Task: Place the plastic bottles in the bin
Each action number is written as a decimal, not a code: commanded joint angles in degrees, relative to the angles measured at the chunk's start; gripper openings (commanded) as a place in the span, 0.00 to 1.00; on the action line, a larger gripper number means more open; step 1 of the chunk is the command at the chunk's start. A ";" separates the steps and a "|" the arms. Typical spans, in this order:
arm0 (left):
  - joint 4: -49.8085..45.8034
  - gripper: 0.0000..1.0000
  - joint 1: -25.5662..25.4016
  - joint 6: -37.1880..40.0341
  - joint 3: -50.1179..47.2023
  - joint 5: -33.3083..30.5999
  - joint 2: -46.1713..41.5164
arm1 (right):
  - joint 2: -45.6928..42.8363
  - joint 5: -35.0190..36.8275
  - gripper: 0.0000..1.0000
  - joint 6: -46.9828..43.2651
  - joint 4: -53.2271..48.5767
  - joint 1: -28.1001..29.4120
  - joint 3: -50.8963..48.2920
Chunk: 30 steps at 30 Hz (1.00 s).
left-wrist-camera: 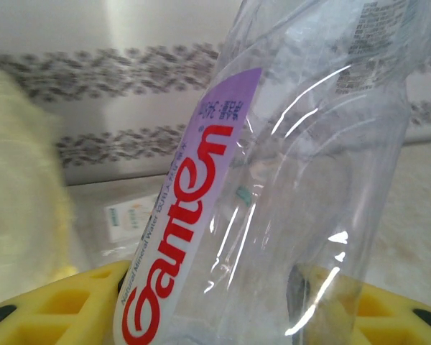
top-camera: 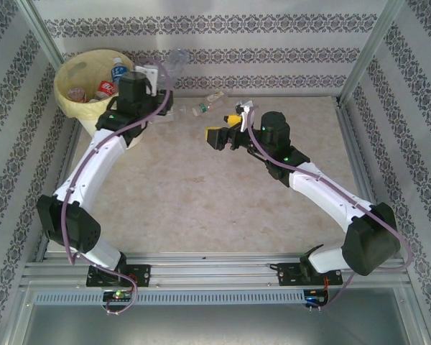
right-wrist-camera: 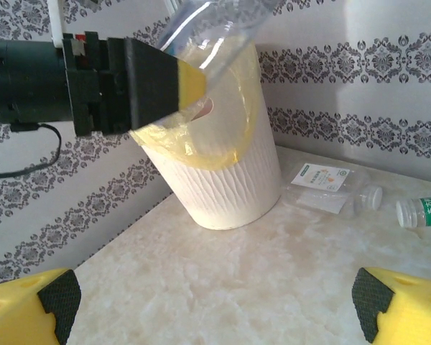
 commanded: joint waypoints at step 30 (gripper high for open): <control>-31.86 0.90 21.52 -20.26 46.24 -4.94 26.88 | -2.14 0.34 0.98 -4.46 -1.53 0.37 -0.26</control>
